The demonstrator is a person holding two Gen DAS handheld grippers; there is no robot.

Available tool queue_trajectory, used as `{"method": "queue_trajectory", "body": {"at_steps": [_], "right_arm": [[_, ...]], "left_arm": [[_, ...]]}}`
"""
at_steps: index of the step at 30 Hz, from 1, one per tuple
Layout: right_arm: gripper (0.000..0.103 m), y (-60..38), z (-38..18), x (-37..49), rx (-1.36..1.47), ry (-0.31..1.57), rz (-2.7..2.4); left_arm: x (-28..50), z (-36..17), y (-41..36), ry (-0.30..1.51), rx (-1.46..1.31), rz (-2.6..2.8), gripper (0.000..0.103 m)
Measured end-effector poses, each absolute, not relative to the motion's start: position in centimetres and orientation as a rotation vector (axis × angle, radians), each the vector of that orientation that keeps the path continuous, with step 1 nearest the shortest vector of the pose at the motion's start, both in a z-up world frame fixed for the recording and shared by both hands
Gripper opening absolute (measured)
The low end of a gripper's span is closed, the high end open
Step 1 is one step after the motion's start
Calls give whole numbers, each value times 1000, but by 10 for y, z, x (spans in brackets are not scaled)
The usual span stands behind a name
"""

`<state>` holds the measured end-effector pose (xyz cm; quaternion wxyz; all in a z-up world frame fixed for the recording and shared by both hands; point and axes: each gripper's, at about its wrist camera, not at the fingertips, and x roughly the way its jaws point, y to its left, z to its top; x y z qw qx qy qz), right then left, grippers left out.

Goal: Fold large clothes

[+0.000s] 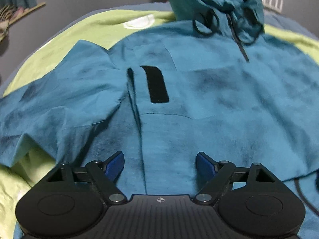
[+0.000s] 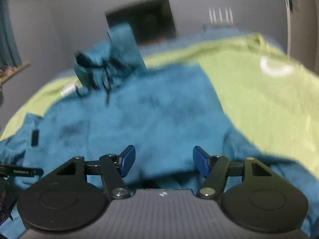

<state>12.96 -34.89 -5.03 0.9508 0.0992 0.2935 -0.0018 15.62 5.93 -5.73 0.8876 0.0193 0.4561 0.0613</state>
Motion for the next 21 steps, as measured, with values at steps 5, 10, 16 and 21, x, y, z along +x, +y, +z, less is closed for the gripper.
{"method": "queue_trajectory", "body": {"at_steps": [5,10,16,21], "right_arm": [[74,-336,-79,159,118,843,-37],[79,-343,-70,152,157,795,-55],[89,-348,-64,145,174,768,-87],[89,-346,-65,147,157,777,-89]], "left_arm": [[133,-28,78,861,-95,116,84],[104,41,101,660,-132,142,98],[59,99,191,496,-211,284,103],[35,97,288,522,-264,564,95]]}}
